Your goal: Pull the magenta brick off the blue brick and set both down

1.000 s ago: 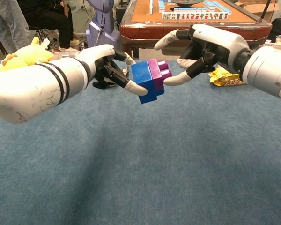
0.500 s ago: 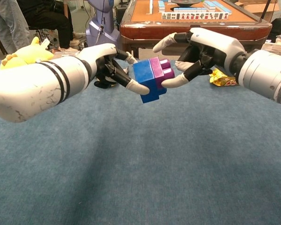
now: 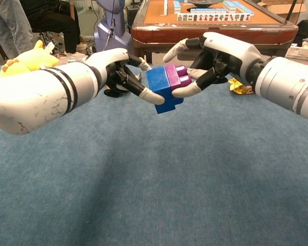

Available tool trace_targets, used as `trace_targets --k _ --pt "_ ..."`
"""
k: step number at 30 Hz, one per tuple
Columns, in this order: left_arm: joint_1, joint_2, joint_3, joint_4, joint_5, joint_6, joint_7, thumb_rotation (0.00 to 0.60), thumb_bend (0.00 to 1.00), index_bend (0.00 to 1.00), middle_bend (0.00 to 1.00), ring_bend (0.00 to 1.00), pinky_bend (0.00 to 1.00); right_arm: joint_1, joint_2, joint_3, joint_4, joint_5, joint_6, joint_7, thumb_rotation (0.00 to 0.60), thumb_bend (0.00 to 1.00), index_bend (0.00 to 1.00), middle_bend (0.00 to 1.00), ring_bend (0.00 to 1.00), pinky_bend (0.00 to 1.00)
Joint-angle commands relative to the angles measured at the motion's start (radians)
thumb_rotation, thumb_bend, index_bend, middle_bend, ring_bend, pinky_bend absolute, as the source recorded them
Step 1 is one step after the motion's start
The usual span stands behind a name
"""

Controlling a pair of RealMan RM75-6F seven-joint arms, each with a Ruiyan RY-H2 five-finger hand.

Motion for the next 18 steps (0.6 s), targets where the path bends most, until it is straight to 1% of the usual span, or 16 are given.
trace_targets --k 1,12,18 --pt "-0.001 0.000 0.000 0.002 0.000 -0.001 0.000 0.599 0.04 0.66 1.00 0.95 1.00 0.000 0.000 0.000 0.002 -0.002 0.002 0.003 0.600 0.00 0.35 1.00 1.00 1.00" --pt "0.003 0.003 0.004 0.005 -0.004 -0.005 -0.008 0.600 0.04 0.66 1.00 0.95 1.00 -0.001 0.001 -0.002 0.007 -0.001 -0.001 0.007 0.600 0.04 0.46 1.00 1.00 1.00" --pt "0.005 0.007 0.003 -0.001 -0.002 -0.009 -0.015 0.600 0.04 0.66 1.00 0.95 1.00 0.003 -0.009 -0.003 0.020 -0.004 -0.004 0.012 0.600 0.05 0.47 1.00 1.00 1.00"
